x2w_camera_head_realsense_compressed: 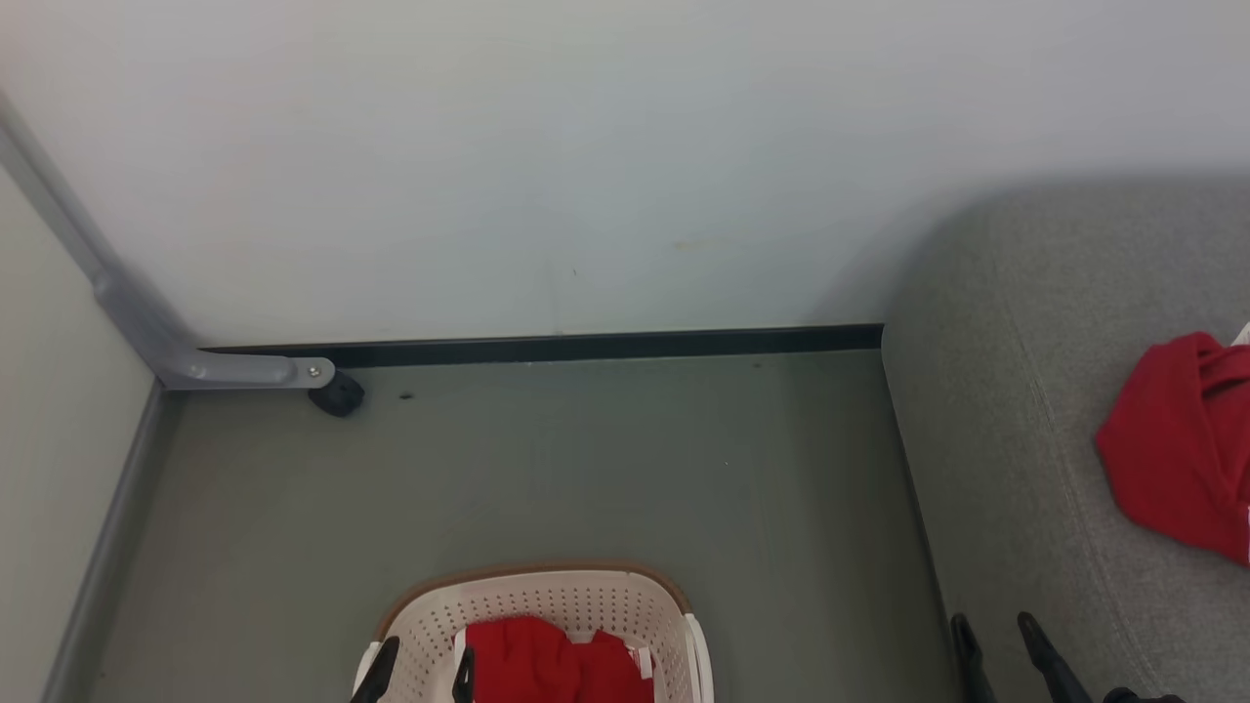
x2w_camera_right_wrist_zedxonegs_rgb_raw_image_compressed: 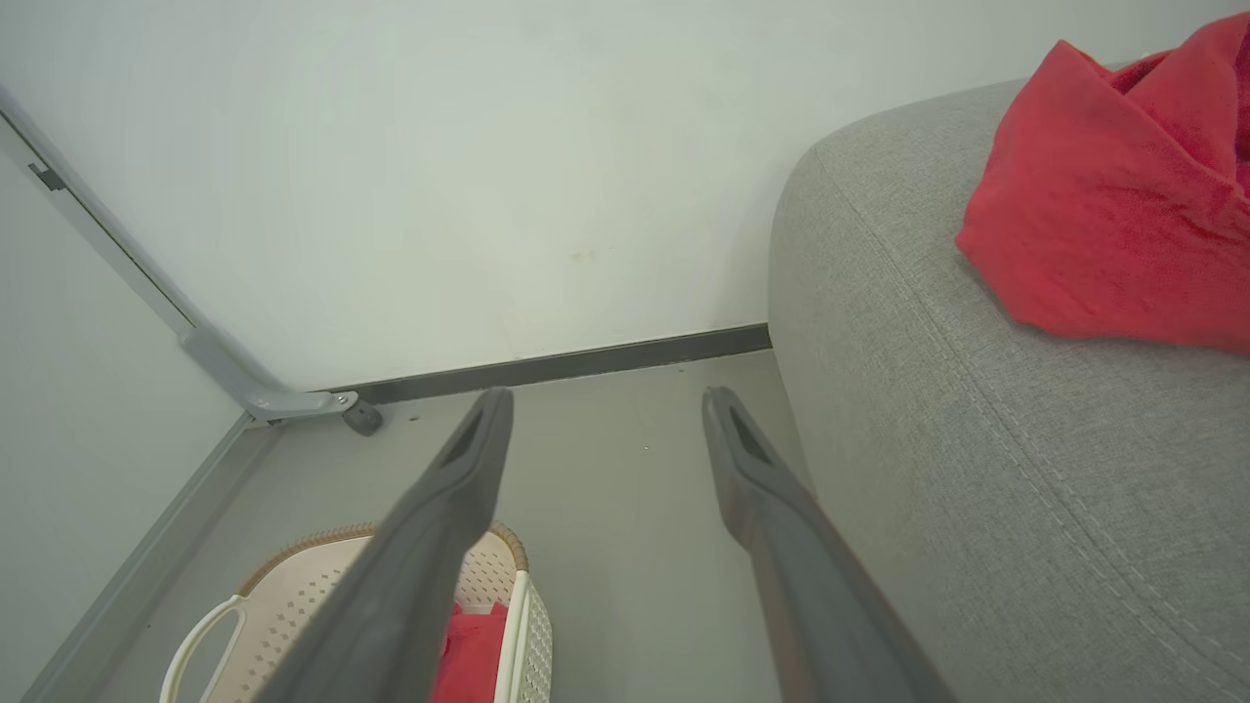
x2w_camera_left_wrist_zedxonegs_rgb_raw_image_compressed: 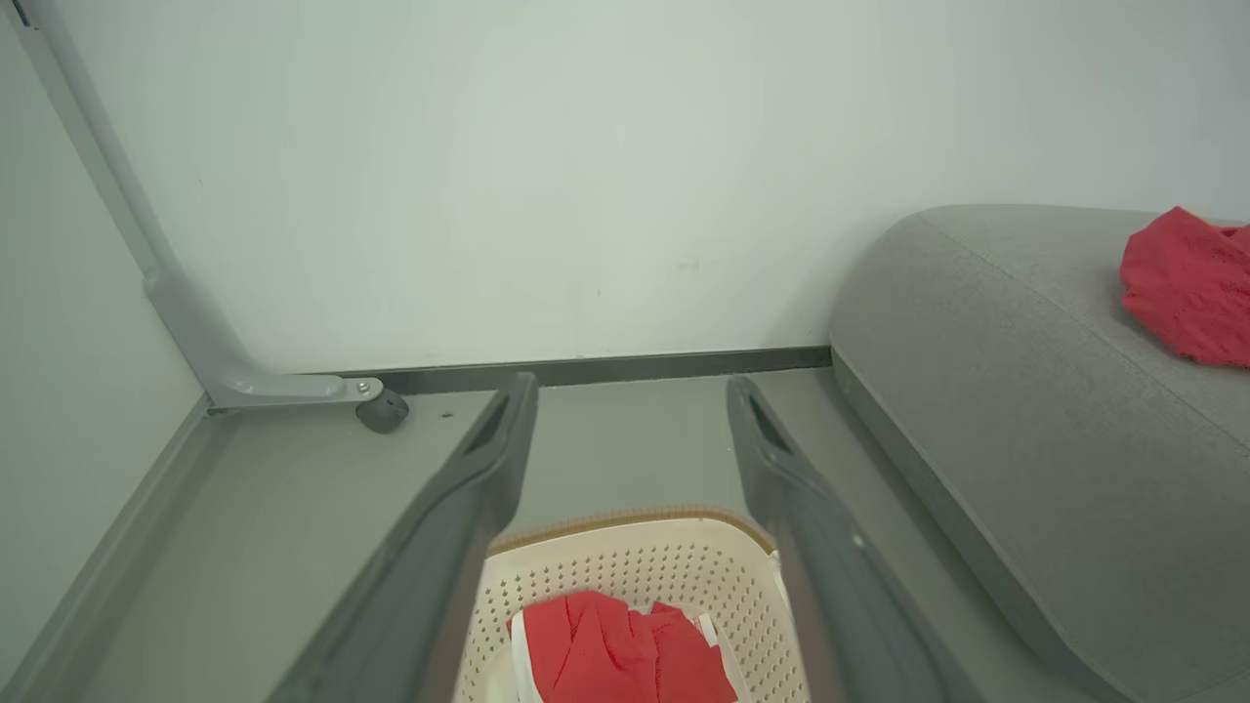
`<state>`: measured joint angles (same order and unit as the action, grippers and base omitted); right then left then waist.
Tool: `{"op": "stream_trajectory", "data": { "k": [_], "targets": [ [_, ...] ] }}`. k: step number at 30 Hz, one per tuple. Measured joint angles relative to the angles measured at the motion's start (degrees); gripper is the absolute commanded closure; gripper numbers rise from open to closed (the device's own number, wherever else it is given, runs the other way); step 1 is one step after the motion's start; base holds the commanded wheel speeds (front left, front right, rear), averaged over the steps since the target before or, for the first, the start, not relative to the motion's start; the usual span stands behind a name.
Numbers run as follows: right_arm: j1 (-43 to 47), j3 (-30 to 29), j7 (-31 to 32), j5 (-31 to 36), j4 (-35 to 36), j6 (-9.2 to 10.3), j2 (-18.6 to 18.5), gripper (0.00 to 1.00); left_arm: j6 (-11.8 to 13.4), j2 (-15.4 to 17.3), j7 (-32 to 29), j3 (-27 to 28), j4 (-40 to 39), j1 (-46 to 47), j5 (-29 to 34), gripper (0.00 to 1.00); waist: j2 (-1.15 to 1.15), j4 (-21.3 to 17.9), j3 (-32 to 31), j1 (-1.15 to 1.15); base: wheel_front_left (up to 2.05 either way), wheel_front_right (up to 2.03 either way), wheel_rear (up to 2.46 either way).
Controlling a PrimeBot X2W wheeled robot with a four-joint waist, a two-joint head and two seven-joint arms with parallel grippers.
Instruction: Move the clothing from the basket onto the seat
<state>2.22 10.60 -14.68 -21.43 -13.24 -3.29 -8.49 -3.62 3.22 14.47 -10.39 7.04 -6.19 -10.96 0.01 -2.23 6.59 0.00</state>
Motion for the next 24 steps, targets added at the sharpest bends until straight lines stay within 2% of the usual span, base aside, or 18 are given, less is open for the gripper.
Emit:
{"op": "stream_trajectory", "data": {
  "k": [12,24],
  "targets": [
    [-0.3,-3.0,0.0,-0.1,2.9,0.01,0.0,0.00,-1.0,1.3,0.0,-0.3,10.0,5.9,1.6,0.00,0.00,-4.7,9.1,0.01,0.00,0.00,0.00],
    [-1.5,-2.7,0.0,0.9,6.9,-0.25,2.2,0.00,-2.5,6.4,-0.2,-3.0,21.5,16.2,6.0,0.00,0.00,-10.0,19.1,0.01,0.00,0.00,0.00]
  ]
}}
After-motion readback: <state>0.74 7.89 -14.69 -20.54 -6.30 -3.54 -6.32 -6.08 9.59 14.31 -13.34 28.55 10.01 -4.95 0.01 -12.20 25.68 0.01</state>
